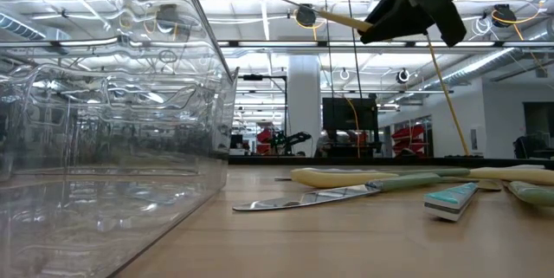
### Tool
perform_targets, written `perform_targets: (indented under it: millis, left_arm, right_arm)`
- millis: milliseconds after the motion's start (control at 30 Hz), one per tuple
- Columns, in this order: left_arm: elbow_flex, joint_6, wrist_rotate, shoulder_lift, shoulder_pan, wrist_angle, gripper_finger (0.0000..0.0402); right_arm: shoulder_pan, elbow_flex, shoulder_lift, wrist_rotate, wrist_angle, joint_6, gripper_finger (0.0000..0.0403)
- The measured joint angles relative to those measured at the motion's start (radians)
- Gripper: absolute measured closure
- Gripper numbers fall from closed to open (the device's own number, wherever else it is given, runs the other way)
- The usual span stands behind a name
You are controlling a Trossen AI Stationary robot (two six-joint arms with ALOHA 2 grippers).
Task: Sort silverware by color (type)
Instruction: Put the top left yellow table knife into the bottom left transparent bin
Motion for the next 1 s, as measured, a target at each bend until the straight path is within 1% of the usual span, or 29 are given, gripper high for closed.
perform_targets:
  millis: [67,267,367,433,500,567,633,767,1000]
  left_arm:
    - [0.0,0.047,0.0,0.0,-0.011,0.024,0.0153]
    - [-0.001,0.181,0.0,0.014,-0.04,0.126,0.0153]
    - [0.001,0.266,0.0,0.051,-0.045,0.198,0.0153]
    - [0.003,0.332,-0.001,0.081,-0.053,0.205,0.0153]
    - [0.045,0.368,-0.001,0.122,-0.056,0.203,0.0153]
    - [0.097,0.378,0.0,0.159,-0.059,0.147,0.0153]
    - [0.173,0.371,0.0,0.215,-0.064,0.064,0.0153]
    - [0.338,0.348,-0.004,0.345,-0.069,-0.148,0.0153]
    - [0.62,0.33,-0.109,0.573,-0.069,-0.404,0.0153]
  right_arm:
    - [0.001,0.0,0.0,0.029,-0.006,-0.021,0.0326]
    - [0.002,0.0,0.023,0.033,-0.005,-0.082,0.0326]
    - [0.007,0.0,0.055,0.071,0.009,-0.116,0.0326]
    - [0.017,0.0,0.081,0.08,0.036,-0.148,0.0326]
    - [0.029,0.0,0.102,0.079,0.08,-0.179,0.0326]
    - [0.039,0.0,0.12,0.079,0.124,-0.21,0.0326]
    - [0.046,0.011,0.134,0.08,0.133,-0.212,0.0325]
    - [0.058,0.051,0.153,0.105,0.117,-0.159,0.0321]
    - [0.085,0.077,0.163,0.1,0.098,-0.122,0.0323]
